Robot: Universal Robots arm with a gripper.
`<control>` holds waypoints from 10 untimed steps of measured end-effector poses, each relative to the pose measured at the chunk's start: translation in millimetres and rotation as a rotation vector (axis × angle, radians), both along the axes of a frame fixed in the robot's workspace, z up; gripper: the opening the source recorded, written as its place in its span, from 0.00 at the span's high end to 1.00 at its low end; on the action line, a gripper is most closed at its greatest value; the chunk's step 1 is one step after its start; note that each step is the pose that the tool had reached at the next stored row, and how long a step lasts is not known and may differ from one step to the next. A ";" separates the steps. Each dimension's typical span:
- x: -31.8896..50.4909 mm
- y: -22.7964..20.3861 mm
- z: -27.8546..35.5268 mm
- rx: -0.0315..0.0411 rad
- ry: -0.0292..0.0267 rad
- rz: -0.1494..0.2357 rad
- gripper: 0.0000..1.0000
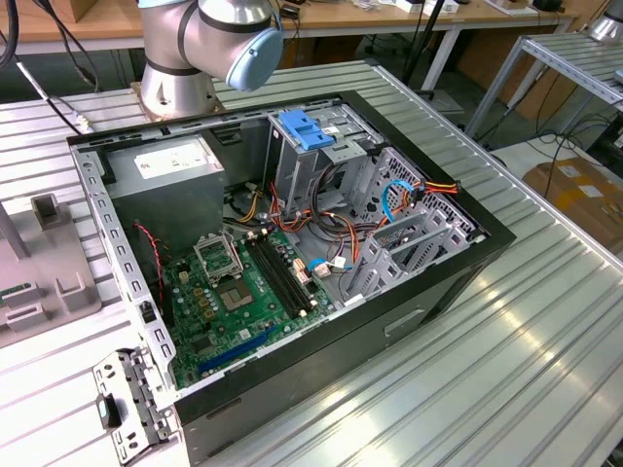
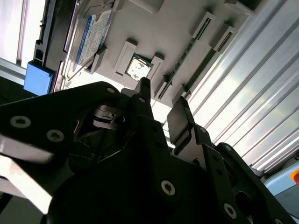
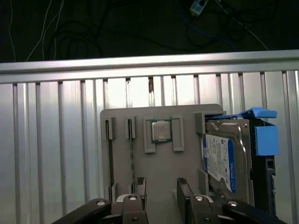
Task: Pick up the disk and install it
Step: 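Pick up the disk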
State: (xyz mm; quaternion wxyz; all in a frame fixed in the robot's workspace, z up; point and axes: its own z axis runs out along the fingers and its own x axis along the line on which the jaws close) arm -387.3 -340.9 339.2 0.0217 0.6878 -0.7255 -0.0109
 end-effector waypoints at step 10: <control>0.0 8.9 0.0 0.0615 0.0000 0.001 0.58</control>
